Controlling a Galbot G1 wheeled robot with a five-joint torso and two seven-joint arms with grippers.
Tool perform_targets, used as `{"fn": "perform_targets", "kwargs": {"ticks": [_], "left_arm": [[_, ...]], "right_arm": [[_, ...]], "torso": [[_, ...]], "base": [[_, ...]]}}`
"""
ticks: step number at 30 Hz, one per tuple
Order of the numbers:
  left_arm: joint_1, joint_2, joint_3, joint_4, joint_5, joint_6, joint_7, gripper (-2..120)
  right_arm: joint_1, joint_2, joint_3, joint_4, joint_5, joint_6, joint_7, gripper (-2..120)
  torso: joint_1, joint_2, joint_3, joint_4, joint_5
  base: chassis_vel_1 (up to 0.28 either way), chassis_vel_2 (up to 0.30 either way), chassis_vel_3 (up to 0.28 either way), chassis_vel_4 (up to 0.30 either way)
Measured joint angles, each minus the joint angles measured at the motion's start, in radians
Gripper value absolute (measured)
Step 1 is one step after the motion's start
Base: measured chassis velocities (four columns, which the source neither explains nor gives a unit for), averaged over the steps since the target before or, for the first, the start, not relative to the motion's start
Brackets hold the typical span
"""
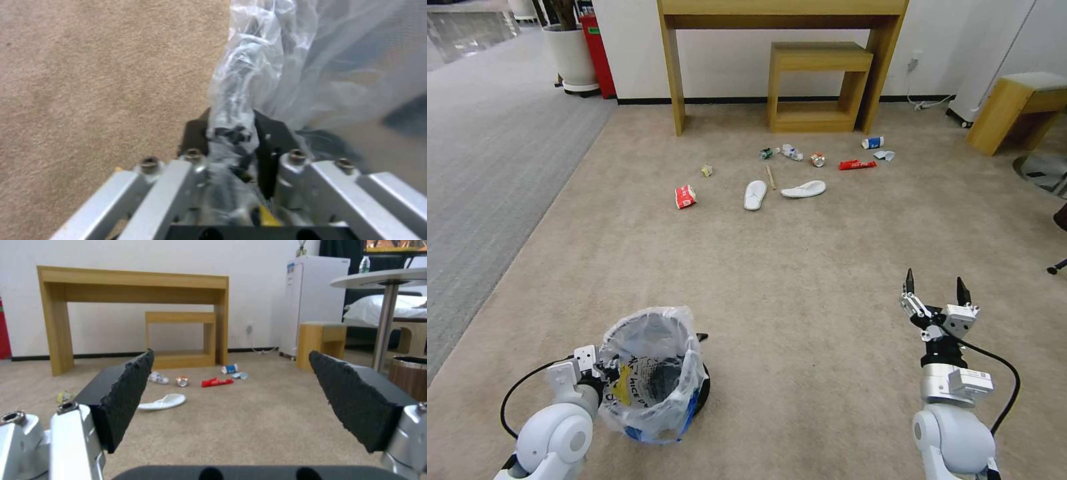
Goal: Pick up the trash bin and place the garbage on the floor into it.
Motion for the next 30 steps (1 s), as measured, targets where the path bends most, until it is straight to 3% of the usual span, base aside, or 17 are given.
{"fn": "perform_targets", "kwargs": {"ticks": [2, 5, 16, 30], "left_arm": [[0.000, 0.000, 0.001, -0.001, 0.002, -0.004, 0.004, 5], [0.000, 0.000, 0.002, -0.002, 0.002, -0.005, 0.004, 3], [0.006, -0.016, -0.004, 0.000, 0.013, -0.005, 0.004, 3], [0.024, -0.096, -0.048, -0.014, 0.070, -0.019, 0.041, 3]], "right_arm": [[0.001, 0.002, -0.001, 0.000, -0.002, -0.002, 0.000, 88], [0.001, 0.003, -0.002, 0.001, -0.002, -0.004, 0.000, 88], [0.003, 0.000, -0.007, 0.001, -0.002, -0.009, 0.000, 86], [-0.005, -0.025, -0.012, 0.000, 0.008, -0.009, 0.003, 86]], "torso": [[0.000, 0.000, 0.000, 0.0000, -0.0001], [0.000, 0.000, 0.000, -0.0003, -0.0003], [0.000, 0.000, 0.000, -0.0001, 0.0002], [0.000, 0.000, 0.000, 0.0000, -0.0006]], "base": [[0.000, 0.000, 0.000, 0.000], [0.000, 0.000, 0.000, 0.000], [0.000, 0.000, 0.000, 0.000], [0.000, 0.000, 0.000, 0.000]]}}
